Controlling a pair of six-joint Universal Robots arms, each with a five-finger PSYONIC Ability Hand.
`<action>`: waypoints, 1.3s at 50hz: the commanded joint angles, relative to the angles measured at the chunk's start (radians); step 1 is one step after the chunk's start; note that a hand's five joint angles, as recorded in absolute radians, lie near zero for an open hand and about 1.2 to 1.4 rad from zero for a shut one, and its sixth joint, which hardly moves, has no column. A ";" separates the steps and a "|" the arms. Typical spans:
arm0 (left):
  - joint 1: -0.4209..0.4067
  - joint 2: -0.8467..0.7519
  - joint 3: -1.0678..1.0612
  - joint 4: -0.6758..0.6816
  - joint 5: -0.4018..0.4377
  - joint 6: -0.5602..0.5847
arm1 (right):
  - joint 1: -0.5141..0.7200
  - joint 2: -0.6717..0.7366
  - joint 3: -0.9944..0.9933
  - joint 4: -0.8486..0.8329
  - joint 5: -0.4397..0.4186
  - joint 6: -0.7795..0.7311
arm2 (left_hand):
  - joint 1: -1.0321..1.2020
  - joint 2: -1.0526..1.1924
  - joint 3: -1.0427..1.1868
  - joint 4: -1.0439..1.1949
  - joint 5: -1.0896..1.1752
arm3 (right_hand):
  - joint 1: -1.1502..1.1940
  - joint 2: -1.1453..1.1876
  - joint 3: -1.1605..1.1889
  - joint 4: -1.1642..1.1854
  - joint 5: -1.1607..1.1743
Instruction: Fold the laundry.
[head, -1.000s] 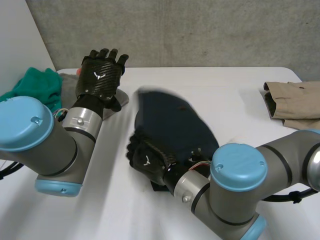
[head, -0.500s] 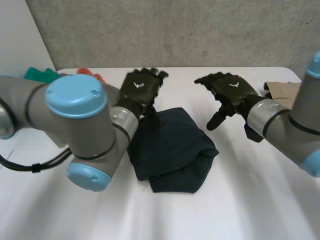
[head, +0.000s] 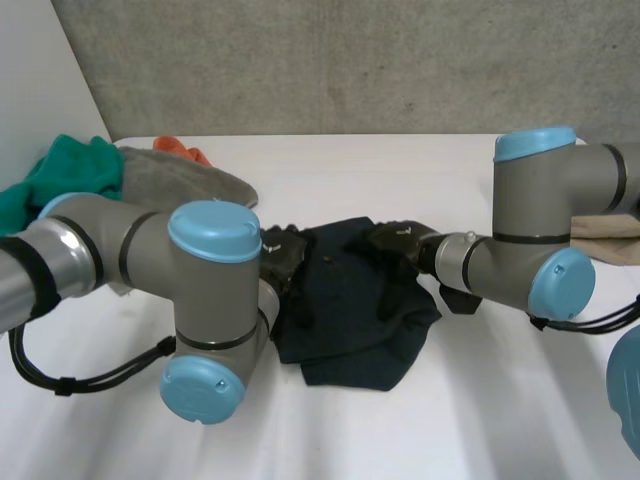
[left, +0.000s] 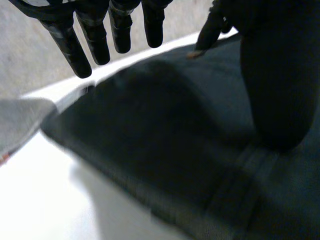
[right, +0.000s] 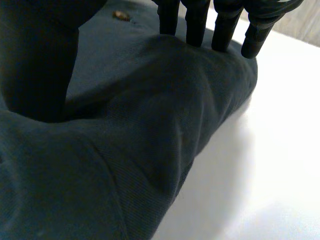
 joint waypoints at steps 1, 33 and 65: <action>0.005 -0.053 0.008 -0.036 0.005 0.037 | 0.000 -0.010 0.089 -0.030 0.105 -0.209 | 0.009 -0.009 -0.015 -0.008 -0.027 | -0.050 -0.031 -0.031 -0.035 -0.047; 0.080 0.280 0.097 -0.030 0.596 0.149 | -0.005 -0.596 1.021 -0.811 0.105 -0.167 | 0.023 0.006 -0.001 0.007 -0.013 | -0.050 -0.031 -0.031 -0.035 -0.047; 0.114 0.224 0.114 -0.043 0.667 0.141 | 0.052 -0.349 1.066 -1.257 0.022 -0.305 | 0.026 0.009 0.002 0.010 -0.010 | -0.034 -0.015 -0.015 -0.019 -0.031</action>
